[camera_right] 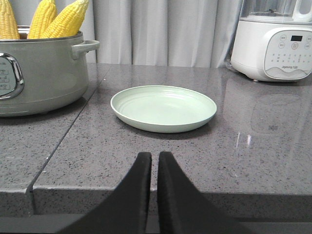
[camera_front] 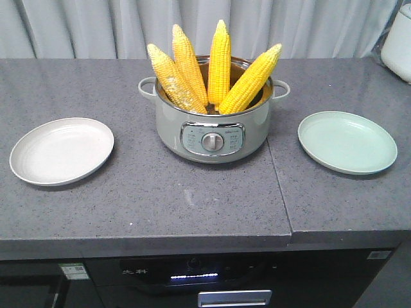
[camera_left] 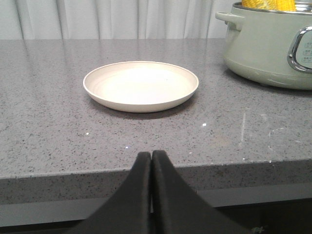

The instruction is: Distribute corn equally

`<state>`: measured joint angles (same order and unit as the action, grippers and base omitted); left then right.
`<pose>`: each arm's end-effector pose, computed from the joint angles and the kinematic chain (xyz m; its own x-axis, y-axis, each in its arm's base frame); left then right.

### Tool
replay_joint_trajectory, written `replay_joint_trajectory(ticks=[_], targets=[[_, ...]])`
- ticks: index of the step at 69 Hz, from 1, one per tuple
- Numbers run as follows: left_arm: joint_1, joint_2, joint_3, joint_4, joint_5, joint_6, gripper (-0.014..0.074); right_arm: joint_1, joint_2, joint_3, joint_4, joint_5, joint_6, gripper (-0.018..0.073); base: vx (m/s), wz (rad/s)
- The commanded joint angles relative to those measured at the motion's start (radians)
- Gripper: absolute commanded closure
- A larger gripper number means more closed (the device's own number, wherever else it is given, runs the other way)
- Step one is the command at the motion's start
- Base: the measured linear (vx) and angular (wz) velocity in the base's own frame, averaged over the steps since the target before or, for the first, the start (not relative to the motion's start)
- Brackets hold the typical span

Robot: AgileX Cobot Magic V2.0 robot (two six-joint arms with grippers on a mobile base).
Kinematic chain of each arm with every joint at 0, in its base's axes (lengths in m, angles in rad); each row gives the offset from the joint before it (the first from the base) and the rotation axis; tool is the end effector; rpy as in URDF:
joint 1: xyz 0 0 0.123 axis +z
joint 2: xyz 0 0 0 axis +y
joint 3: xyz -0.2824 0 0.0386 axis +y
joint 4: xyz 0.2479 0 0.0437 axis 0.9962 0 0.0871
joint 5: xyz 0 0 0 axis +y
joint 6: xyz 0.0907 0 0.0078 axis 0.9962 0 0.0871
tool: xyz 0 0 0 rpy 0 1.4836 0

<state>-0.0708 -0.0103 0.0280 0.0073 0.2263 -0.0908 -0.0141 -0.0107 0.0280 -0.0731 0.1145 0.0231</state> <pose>0.0556 -0.0038 0.1837 -0.1610 -0.0724 -0.9843 0.0559 0.9950 -0.0823 0.0567 -0.0016 0.1938 -0.0453 -0.0489 -0.9978 0.0202 0.9986 -0.0498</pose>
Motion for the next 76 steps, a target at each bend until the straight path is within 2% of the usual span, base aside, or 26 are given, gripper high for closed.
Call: replay_joint_trajectory(ticks=[1, 76], targets=[[0.0, -0.016, -0.001, -0.002, -0.076, -0.008, 0.0605, -0.005, -0.012, 0.005, -0.005, -0.074, -0.002, 0.0567, 0.05, 0.0], [0.0, -0.016, -0.001, -0.002, -0.076, -0.008, 0.0605, -0.005, -0.012, 0.005, -0.005, -0.074, -0.002, 0.0567, 0.06, -0.01]])
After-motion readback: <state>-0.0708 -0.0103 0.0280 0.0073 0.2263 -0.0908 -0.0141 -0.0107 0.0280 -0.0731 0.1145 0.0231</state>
